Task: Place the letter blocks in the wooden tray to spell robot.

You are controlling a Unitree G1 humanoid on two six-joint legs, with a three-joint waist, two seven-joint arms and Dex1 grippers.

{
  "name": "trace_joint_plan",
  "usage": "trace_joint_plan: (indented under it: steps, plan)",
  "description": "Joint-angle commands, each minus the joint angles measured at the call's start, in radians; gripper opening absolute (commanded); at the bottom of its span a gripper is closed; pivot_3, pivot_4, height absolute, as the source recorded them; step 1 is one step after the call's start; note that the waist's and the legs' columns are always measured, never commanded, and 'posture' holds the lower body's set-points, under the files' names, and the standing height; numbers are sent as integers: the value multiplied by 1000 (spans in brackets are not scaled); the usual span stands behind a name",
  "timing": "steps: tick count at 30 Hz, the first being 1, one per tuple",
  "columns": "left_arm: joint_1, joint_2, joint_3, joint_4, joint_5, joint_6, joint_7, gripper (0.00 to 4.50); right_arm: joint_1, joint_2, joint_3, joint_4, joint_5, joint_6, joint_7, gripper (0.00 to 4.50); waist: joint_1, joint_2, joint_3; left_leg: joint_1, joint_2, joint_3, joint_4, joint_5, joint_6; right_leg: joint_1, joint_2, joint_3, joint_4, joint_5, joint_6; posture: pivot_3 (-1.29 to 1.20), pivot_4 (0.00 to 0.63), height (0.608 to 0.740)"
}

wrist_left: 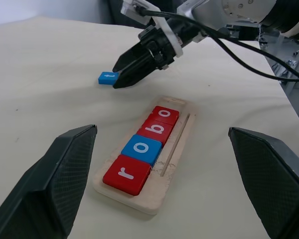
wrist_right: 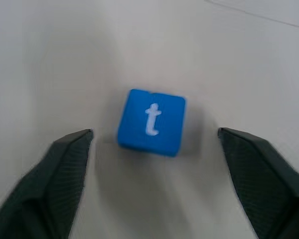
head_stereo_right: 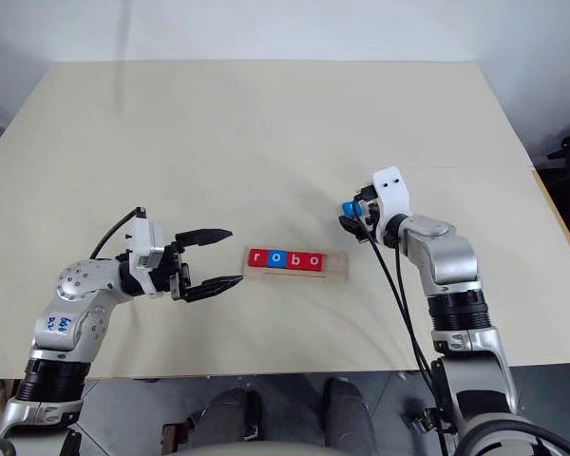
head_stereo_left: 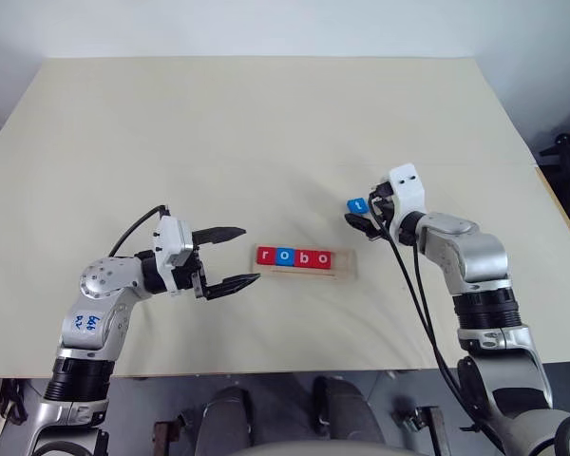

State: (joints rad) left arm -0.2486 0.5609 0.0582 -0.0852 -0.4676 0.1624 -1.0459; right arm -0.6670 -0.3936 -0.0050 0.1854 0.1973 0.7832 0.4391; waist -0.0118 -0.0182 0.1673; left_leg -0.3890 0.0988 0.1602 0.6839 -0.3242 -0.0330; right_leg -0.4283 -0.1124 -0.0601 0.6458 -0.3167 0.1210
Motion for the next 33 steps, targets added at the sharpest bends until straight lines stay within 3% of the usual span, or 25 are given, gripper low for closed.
trace_joint_plan:
  steps: [1,5,8,15,21,26,29,33]
  plan:
    - [10,3,18,-50,-14,-4,11,4500,-3,17,-14,-14,-1,-20,-20,2805,-3,0,0,0,0,0,0,0,0,0,0,0,0,0,0,0,150,740]
    - [13,-1,12,-54,-13,-4,16,4500,15,38,-15,-52,6,-7,-27,1471,-15,0,0,0,0,0,-1,0,0,0,0,0,1,0,0,0,150,740]
    - [5,-6,5,-48,-12,-4,15,4500,41,35,-37,-113,13,22,-43,1463,-16,0,0,0,0,0,-1,0,0,0,0,0,1,0,0,0,150,740]
    - [-46,-20,-16,18,-8,-13,-23,4500,246,-24,-145,-495,75,209,-71,1463,-10,0,0,-1,0,-1,-1,0,0,0,0,0,0,0,1,0,150,740]
    - [-81,-35,-29,71,-9,-16,-52,4500,512,84,-290,-808,133,341,-165,1463,-12,0,0,-1,0,-1,-1,0,0,0,0,-1,-2,0,0,0,150,740]
    - [-96,-37,-33,96,-6,-17,-70,4500,612,131,-302,-908,160,388,-197,1463,-17,0,0,0,-1,-1,-1,0,0,0,0,0,-3,0,0,0,150,740]
    - [-112,-39,-35,112,-3,-18,-79,4500,631,115,-287,-920,170,378,-185,2395,-14,0,0,0,-1,-3,-2,0,0,0,1,-1,-2,0,-1,0,150,740]
    - [-123,-38,-35,119,0,-21,-83,4500,613,4,-299,-883,222,347,-70,3758,-13,0,0,0,-1,-3,-1,-1,0,1,0,0,-3,0,0,0,150,740]
